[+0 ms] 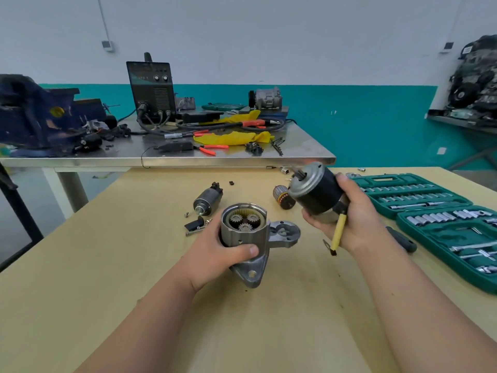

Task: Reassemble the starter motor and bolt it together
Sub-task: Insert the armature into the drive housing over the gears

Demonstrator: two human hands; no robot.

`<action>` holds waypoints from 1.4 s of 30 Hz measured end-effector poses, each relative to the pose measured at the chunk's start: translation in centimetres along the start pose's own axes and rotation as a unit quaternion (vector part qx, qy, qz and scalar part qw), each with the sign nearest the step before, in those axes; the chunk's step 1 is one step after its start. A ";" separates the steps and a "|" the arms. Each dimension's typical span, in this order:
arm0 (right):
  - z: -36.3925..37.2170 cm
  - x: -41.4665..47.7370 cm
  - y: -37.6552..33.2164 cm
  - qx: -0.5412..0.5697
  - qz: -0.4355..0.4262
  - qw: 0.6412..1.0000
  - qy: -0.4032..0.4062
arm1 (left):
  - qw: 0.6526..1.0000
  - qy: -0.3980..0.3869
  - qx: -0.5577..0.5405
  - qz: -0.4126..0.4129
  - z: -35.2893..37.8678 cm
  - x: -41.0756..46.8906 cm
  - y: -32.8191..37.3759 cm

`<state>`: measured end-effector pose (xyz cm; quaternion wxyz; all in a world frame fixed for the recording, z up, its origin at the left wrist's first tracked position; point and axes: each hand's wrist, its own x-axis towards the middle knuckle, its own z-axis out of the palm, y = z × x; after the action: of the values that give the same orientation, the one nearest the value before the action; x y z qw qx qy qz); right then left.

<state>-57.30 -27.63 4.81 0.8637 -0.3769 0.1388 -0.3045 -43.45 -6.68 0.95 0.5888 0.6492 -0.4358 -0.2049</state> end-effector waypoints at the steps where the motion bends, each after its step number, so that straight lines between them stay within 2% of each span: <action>1: 1.1 -0.3 -0.4 -0.050 -0.008 0.998 -0.032 | 1.000 0.001 0.003 0.002 0.1 0.0 0.1; 3: 3.5 -0.8 -1.7 -0.199 -0.037 0.975 -0.088 | 1.000 0.001 0.007 0.005 0.1 0.0 0.3; 4: 4.8 -1.0 -2.3 -0.295 -0.056 0.947 -0.110 | 1.000 0.000 0.008 0.006 0.1 0.0 0.3; 5: 6.2 -1.3 -2.8 -0.406 -0.076 0.901 -0.131 | 1.000 0.000 0.009 0.005 0.1 0.0 0.3; 6: 7.6 -1.6 -3.2 -0.514 -0.095 0.839 -0.153 | 1.000 0.001 0.010 0.003 0.0 0.0 0.2; 8: 10.6 -1.8 -3.5 -0.657 -0.123 0.717 -0.196 | 1.000 0.000 0.011 -0.002 -0.1 -0.1 0.1; 10: 12.8 -1.8 -3.6 -0.722 -0.140 0.640 -0.220 | 1.000 -0.006 0.010 -0.007 -0.2 -0.1 0.0; 12: 14.0 -1.6 -3.7 -0.756 -0.144 0.596 -0.230 | 1.000 -0.004 0.010 -0.010 -0.3 0.0 -0.1; 13: 14.2 -1.5 -3.7 -0.761 -0.139 0.591 -0.230 | 1.000 -0.004 0.011 -0.010 -0.4 0.0 -0.1; 17: 13.8 -1.1 -4.0 -0.747 -0.122 0.612 -0.230 | 1.000 -0.013 0.015 -0.009 -0.6 0.2 -0.3; 21: 13.9 -0.9 -4.6 -0.756 -0.145 0.604 -0.209 | 1.000 -0.012 0.011 -0.006 -0.7 0.3 -0.2; 32: 17.0 -0.8 -4.1 -0.824 -0.127 0.478 -0.277 | 0.999 -0.030 0.026 -0.009 -0.8 0.4 -0.3; 40: 16.4 -0.7 -4.9 -0.808 -0.155 0.505 -0.260 | 1.000 -0.026 0.011 -0.006 -0.9 0.5 -0.5; 42: 16.7 -0.6 -5.0 -0.818 -0.154 0.491 -0.256 | 1.000 -0.024 0.014 -0.004 -0.9 0.4 -0.5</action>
<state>-52.00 -20.44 19.83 0.1048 -0.9911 0.0385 -0.0723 -42.37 -6.56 0.75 0.5678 0.6543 -0.4500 -0.2167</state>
